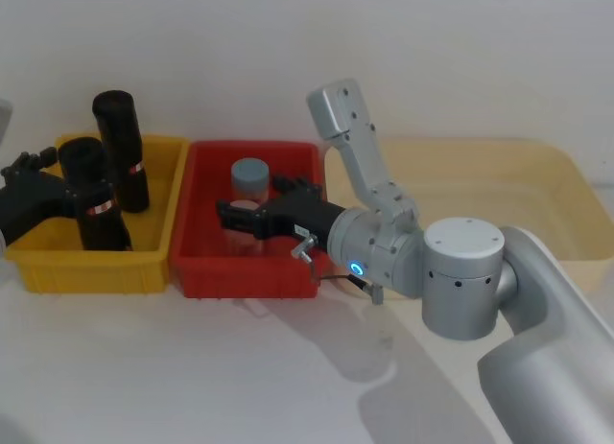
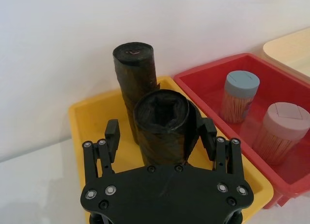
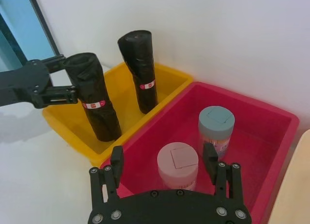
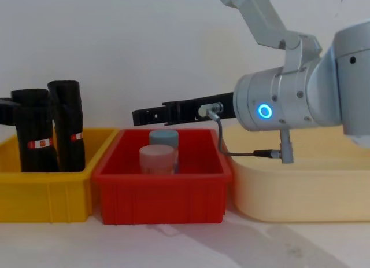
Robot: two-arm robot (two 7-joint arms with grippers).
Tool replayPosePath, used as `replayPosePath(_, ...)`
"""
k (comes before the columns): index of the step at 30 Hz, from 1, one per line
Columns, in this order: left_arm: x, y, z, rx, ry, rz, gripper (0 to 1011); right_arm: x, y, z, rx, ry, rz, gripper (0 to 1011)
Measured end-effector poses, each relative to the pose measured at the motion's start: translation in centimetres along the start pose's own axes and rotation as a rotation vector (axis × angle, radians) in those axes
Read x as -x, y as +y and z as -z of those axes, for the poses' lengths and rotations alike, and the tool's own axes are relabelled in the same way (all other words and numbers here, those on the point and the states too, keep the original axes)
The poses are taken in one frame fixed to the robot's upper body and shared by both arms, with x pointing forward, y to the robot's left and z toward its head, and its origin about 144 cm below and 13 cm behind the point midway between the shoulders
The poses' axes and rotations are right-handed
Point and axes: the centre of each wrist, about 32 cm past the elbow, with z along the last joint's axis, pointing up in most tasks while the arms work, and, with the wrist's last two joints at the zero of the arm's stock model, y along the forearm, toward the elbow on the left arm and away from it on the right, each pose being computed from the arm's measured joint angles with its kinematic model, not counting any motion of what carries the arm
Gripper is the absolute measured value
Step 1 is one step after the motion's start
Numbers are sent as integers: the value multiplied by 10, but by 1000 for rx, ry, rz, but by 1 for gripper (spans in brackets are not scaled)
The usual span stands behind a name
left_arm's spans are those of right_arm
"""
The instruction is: Pick up the garbage bag with the one hand and transfer it to the other hand.
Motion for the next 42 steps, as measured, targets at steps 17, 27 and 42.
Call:
replayPosePath(17,0,-11,2,-6,5,15,1001,-4,16,2,14,2,-7,1000)
replayPosePath(27,1,-14,2,-7,6,19,1000,-11,31,4,38,-13,3,1000)
replayPosePath(42,1,-15,2,-8,6,20,1000,-23,43,8,89,-32,7,1000)
